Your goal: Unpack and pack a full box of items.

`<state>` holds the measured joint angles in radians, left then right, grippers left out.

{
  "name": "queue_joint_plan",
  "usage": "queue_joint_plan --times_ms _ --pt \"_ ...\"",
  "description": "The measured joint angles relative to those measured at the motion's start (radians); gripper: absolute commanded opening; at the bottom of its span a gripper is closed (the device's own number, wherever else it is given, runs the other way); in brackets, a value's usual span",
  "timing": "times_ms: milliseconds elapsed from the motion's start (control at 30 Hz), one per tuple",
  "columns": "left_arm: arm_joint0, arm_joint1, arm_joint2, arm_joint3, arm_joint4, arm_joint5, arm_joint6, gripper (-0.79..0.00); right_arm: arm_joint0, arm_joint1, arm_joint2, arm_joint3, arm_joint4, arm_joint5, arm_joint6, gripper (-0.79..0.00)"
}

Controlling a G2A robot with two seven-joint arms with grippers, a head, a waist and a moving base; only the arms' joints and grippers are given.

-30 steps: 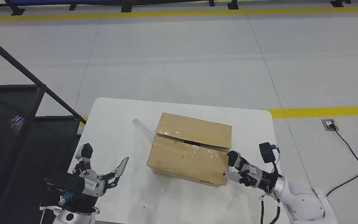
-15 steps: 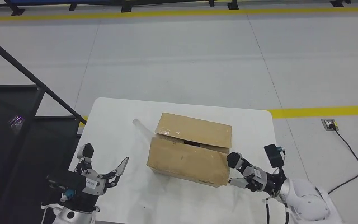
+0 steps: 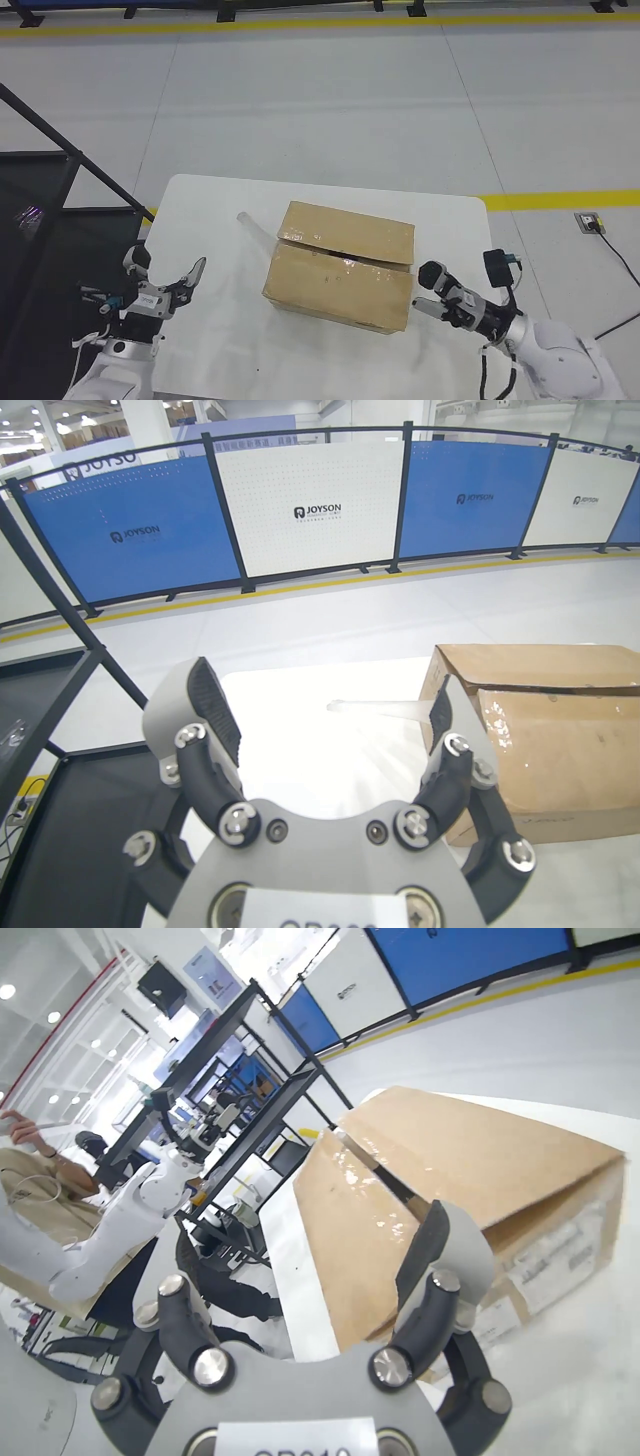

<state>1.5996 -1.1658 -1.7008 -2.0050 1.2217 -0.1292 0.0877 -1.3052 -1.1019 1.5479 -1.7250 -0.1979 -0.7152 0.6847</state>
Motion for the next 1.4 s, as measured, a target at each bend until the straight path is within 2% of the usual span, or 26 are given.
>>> queue_joint_plan --times_ms 233,367,500,700,1067,1200,1400 --pt "-0.067 0.007 -0.021 0.153 0.002 -0.139 0.101 0.0 0.048 0.0 -0.046 0.062 0.002 0.093 0.003 0.0" --pt "-0.112 0.009 -0.012 0.232 0.006 -0.195 0.136 0.0 0.08 0.001 -0.065 0.099 0.013 0.101 0.008 0.0" --pt "-0.138 0.011 -0.002 0.272 0.015 -0.226 0.152 0.0 0.098 0.002 -0.074 0.124 0.025 0.104 0.01 0.0" --pt "-0.164 0.009 0.035 0.291 0.032 -0.233 0.164 0.0 0.137 0.007 -0.107 0.173 0.119 0.068 0.105 0.0" --pt "-0.197 0.003 0.096 0.301 0.043 -0.213 0.139 0.0 0.155 0.029 -0.112 0.226 0.402 -0.15 0.272 0.0" --pt "-0.21 0.002 0.11 0.309 0.053 -0.209 0.129 0.0 0.145 0.042 -0.095 0.219 0.366 -0.137 0.268 0.0" --pt "-0.245 0.0 0.132 0.358 0.089 -0.164 0.07 0.0 0.115 0.045 -0.085 0.19 0.273 -0.094 0.186 0.0"
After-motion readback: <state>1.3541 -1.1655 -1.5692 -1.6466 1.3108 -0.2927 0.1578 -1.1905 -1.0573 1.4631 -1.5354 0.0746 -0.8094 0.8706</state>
